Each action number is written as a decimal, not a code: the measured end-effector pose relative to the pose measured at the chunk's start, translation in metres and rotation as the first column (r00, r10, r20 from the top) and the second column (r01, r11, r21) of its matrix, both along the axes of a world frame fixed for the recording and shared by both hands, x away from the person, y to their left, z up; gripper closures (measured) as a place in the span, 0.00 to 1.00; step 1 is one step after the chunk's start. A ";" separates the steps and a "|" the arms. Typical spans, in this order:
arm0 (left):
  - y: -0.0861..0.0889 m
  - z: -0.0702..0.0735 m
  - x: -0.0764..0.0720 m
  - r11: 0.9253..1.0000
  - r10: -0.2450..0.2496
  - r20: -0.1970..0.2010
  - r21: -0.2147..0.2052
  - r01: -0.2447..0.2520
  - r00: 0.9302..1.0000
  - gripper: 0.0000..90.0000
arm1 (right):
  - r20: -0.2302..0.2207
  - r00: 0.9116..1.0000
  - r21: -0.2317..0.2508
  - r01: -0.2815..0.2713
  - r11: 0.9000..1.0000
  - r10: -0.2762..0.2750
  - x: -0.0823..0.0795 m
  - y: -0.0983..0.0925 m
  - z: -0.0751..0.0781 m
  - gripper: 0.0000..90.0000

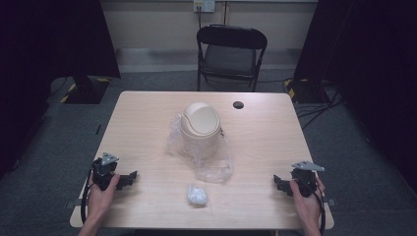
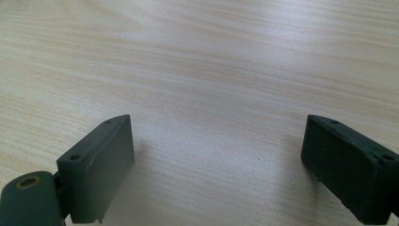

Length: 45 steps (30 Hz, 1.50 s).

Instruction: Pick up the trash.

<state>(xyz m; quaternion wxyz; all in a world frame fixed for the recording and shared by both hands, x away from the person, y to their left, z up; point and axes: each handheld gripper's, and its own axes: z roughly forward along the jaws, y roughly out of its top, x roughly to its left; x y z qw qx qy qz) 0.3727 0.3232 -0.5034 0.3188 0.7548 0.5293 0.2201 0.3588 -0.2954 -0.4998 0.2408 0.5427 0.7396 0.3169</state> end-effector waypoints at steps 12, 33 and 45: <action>0.000 0.000 0.000 1.000 0.000 0.000 0.000 0.000 1.000 0.00 | -0.005 0.998 0.028 -0.055 0.998 0.055 -0.001 0.005 0.003 0.16; -0.001 0.000 -0.001 1.000 0.005 0.000 -0.005 -0.005 1.000 0.00 | 0.043 0.957 0.115 -0.290 0.950 0.287 0.005 0.054 0.031 0.16; -0.001 0.000 -0.001 1.000 0.004 0.000 -0.004 -0.004 1.000 0.00 | 0.097 0.903 0.113 -0.427 0.897 0.417 0.023 0.108 0.057 0.23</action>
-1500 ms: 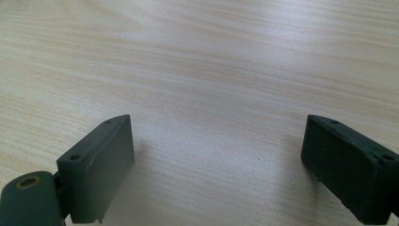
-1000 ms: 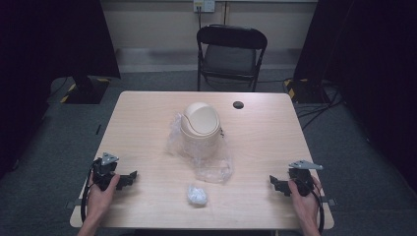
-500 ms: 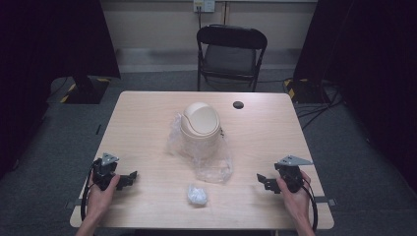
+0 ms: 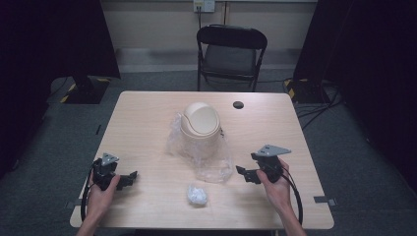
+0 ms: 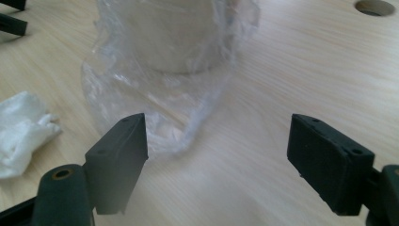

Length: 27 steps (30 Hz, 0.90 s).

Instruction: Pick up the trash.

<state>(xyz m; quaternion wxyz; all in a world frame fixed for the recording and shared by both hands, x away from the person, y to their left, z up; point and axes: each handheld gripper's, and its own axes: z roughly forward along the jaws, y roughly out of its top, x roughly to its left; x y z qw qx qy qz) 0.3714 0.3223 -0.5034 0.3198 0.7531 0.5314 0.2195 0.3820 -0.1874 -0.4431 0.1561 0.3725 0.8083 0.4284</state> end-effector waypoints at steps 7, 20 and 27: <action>0.000 0.000 0.000 1.000 0.000 0.000 0.001 0.000 1.000 0.00 | 0.036 0.997 0.001 -0.071 0.997 0.071 0.014 0.035 0.017 0.21; 0.000 0.000 0.000 1.000 0.000 0.000 0.000 0.000 1.000 0.00 | 0.103 0.984 0.030 -0.152 0.988 0.148 0.040 0.080 0.054 0.21; 0.000 0.000 0.000 1.000 0.000 0.000 0.001 0.000 1.000 0.00 | 0.126 0.973 0.029 -0.196 0.980 0.191 0.053 0.103 0.071 0.21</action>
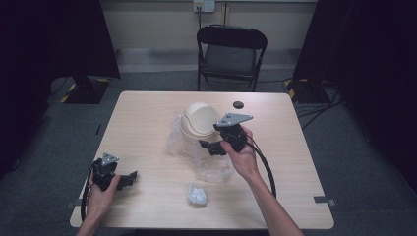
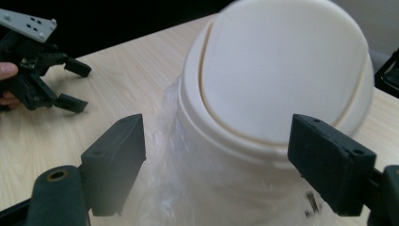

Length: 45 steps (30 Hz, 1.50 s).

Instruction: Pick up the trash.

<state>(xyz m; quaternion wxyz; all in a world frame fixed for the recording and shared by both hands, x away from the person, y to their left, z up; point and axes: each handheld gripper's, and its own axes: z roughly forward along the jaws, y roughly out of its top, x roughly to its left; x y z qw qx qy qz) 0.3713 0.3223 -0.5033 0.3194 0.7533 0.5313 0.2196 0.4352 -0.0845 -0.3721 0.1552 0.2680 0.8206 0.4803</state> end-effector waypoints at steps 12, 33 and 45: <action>0.000 0.000 0.000 1.000 0.001 0.001 -0.002 -0.001 1.000 0.00 | -0.036 0.999 -0.012 -0.005 1.000 0.005 0.020 0.013 -0.011 0.20; 0.000 0.000 0.000 1.000 0.001 0.001 -0.002 -0.001 1.000 0.00 | -0.048 0.999 -0.035 0.000 0.999 -0.002 0.040 0.028 -0.021 0.18; 0.000 0.000 0.000 1.000 0.000 0.001 -0.001 0.000 1.000 0.00 | -0.038 0.999 0.024 0.003 1.000 -0.002 0.026 0.016 -0.004 0.17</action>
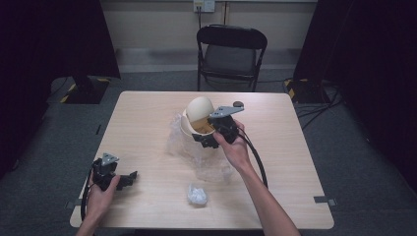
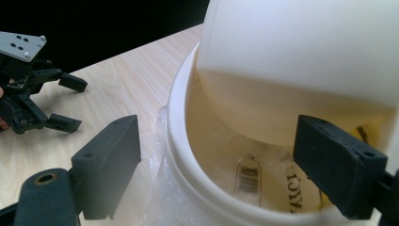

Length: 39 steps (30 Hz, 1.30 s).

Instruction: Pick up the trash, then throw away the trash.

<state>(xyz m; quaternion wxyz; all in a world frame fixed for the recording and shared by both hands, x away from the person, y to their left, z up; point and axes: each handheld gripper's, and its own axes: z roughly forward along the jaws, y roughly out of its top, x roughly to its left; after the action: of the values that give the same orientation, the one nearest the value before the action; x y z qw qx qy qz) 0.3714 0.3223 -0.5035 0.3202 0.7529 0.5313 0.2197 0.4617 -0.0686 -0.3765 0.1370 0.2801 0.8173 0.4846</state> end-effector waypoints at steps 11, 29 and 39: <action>0.000 0.000 0.000 1.000 -0.001 0.000 -0.001 0.001 1.000 0.00 | 0.025 0.999 0.028 0.026 0.999 -0.027 -0.030 -0.027 0.011 0.16; 0.000 0.000 0.000 1.000 0.000 0.000 0.000 0.000 1.000 0.00 | -0.065 0.998 -0.015 0.005 1.000 -0.006 -0.073 -0.039 -0.031 0.16; 0.000 0.000 0.000 1.000 0.000 0.000 0.000 0.000 1.000 0.00 | -0.103 0.992 -0.020 -0.073 0.997 0.070 -0.100 -0.028 -0.058 0.26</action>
<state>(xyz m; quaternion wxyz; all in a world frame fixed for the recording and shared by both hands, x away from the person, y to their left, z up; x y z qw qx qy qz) 0.3715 0.3222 -0.5034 0.3202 0.7530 0.5313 0.2196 0.3614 -0.0962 -0.4349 0.0807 0.2736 0.8384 0.4645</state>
